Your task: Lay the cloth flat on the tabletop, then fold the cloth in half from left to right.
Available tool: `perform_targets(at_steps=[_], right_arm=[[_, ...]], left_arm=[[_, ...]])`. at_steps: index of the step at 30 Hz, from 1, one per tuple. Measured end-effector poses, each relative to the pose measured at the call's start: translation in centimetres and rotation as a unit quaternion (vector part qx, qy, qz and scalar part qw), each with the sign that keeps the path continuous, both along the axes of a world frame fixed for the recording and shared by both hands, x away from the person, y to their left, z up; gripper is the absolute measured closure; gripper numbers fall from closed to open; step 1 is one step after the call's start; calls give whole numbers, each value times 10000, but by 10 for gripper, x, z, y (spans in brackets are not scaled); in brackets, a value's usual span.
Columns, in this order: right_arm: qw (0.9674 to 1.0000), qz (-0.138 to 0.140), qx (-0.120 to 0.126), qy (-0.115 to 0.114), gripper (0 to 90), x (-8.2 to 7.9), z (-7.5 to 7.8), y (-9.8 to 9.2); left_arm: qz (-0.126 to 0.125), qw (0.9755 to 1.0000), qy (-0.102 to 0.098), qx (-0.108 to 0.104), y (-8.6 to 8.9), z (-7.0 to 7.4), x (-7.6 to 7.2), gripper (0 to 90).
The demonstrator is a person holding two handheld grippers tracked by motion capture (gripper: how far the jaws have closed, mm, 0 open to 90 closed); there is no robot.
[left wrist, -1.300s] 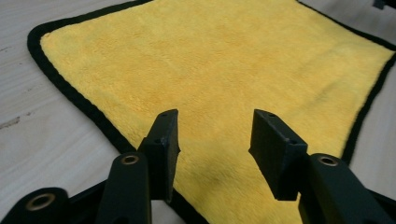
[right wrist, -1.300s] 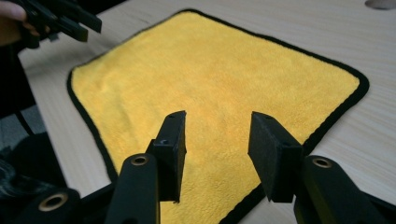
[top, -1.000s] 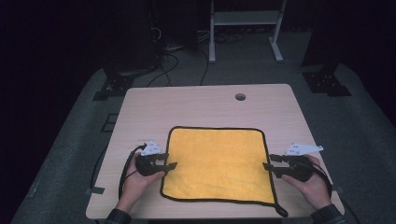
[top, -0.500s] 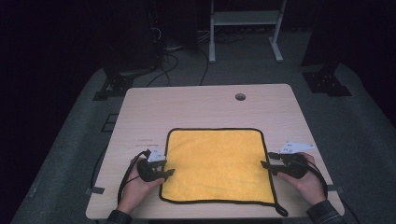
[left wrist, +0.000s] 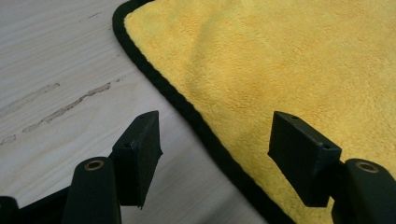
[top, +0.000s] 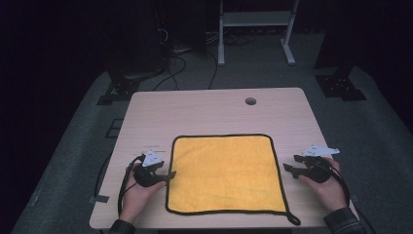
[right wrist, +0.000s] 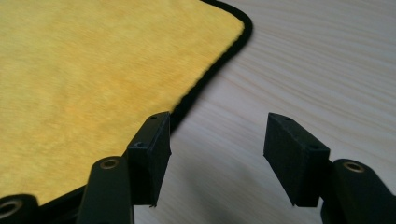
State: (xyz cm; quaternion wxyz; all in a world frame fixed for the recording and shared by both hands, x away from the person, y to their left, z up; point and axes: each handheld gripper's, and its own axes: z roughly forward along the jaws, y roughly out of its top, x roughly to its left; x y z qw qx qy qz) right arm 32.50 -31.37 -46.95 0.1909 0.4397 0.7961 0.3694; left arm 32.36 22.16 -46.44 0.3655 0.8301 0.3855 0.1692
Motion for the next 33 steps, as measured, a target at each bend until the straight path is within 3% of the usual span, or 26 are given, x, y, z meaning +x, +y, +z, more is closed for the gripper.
perform_targets(at_steps=[9, 12, 15, 17, 23, 33], right_arm=[[9992, -247, -311, 102, 355, 5, -9, -11], [9993, -247, -268, 124, 342, 5, -11, -12], [9994, -298, -115, 138, 289, 6, -13, -16], [9993, -364, -43, 38, 259, 6, -16, -17], [9992, -373, -90, 56, 202, 7, -17, -17], [9993, -372, -90, 57, 199, 7, -17, -17]], left_arm=[[121, 9999, 49, -72, 3, -4, 7, 318], [157, 9998, 40, -102, 2, -5, 7, 324], [257, 9997, 57, -5, 0, -5, 7, 328], [297, 9995, 45, -26, -2, -5, 7, 353], [198, 9997, 173, 4, -9, -9, 6, 370], [99, 9999, 82, 0, -16, -10, 5, 486]])
